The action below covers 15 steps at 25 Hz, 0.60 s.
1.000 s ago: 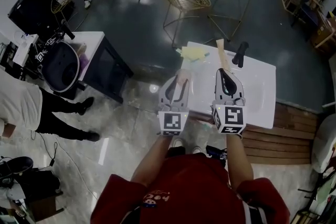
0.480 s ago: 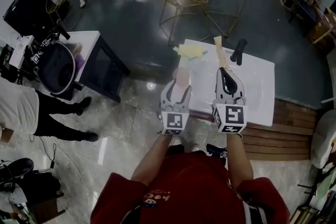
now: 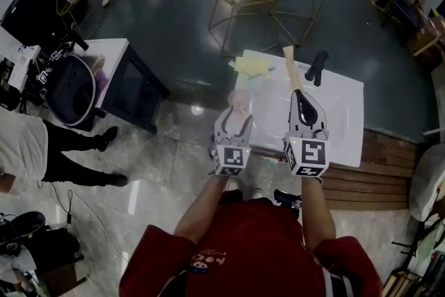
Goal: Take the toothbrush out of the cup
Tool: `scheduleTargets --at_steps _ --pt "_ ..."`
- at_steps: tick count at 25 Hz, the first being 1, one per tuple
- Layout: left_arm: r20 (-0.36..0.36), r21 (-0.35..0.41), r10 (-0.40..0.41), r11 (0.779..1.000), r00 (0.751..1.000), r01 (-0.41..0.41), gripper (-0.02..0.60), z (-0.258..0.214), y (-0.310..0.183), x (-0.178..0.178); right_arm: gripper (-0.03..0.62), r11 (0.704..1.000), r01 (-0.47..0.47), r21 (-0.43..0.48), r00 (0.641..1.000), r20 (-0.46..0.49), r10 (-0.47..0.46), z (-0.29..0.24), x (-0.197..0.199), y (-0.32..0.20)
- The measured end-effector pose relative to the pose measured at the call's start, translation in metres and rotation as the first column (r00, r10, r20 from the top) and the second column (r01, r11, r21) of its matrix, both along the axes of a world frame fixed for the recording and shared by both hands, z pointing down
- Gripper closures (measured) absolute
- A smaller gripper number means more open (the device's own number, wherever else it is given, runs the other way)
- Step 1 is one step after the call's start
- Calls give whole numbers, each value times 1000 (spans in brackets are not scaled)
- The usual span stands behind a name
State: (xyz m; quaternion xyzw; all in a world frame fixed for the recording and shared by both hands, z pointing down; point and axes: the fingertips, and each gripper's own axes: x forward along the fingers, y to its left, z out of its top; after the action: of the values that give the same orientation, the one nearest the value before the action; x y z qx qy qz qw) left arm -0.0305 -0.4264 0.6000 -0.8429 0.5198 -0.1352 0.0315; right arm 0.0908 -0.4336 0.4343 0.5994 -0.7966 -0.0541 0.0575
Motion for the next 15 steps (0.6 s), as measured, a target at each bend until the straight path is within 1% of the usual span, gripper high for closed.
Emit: scheduleTargets --at_steps 9,12,15 --pt "11 -27 4 1000 1000 -4 342 16 -13 1 566 1000 -16 -16 1000 -14 16 7 3 -8" --pt "15 -32 11 999 1000 -11 355 20 -16 2 566 1000 -21 -20 1000 -19 21 8 4 -9" --pt "20 -31 16 999 1000 -15 384 21 -18 3 566 999 -25 -22 999 -24 25 9 5 -11"
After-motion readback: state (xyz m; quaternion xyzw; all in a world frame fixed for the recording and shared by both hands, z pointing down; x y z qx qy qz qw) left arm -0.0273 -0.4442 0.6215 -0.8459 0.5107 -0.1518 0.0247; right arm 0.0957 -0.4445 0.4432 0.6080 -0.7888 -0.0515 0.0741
